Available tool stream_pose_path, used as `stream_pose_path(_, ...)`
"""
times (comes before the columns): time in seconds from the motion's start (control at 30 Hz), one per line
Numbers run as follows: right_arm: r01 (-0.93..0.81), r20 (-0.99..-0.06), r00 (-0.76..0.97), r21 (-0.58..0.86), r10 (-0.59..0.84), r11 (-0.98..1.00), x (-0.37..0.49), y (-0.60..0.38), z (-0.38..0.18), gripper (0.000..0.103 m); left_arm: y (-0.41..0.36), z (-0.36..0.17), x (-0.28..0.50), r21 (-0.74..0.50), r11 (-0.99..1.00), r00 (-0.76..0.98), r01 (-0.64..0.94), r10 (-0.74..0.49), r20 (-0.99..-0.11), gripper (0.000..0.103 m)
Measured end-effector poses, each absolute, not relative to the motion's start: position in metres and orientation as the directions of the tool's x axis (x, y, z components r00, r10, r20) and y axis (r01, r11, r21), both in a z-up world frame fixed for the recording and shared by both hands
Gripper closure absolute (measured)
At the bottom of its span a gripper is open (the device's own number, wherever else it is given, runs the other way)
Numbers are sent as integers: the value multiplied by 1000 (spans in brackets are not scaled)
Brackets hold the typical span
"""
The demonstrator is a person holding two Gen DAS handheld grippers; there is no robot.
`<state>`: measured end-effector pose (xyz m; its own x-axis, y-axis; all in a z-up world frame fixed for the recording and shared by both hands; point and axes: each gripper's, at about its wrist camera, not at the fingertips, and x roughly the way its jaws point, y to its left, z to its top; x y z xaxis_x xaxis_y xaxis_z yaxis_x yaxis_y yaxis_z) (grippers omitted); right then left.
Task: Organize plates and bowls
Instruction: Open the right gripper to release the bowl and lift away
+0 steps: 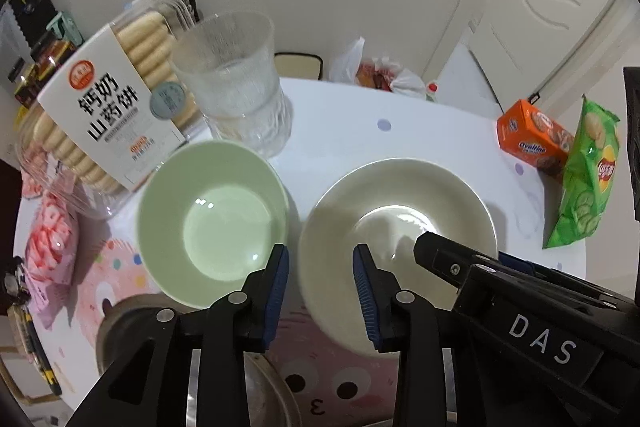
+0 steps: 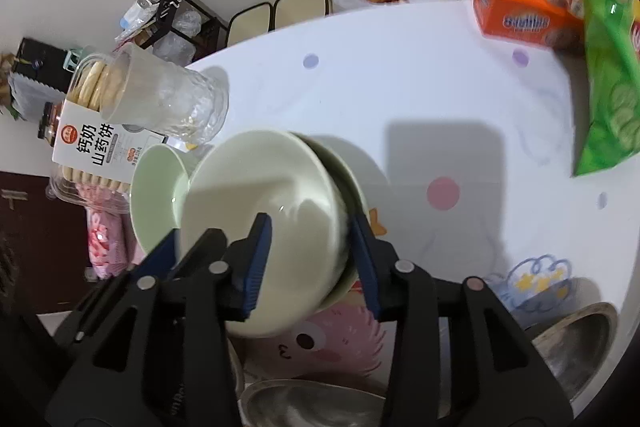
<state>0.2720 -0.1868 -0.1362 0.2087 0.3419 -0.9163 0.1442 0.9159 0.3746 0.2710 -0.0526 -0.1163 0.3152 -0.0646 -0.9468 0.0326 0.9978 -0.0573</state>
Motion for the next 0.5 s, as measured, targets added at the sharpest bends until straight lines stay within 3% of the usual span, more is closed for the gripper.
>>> stream_pose_path(0.2,151,-922,247,342,299,928,268,-192,-124,46,-52,-105,269,-49,998,340,47,-62,-938,55)
stream_pose_path(0.5,180,-912,289,352,293,919,256,-205,-107,43,-65,-87,256,-39,996,377,76,-65,-924,45)
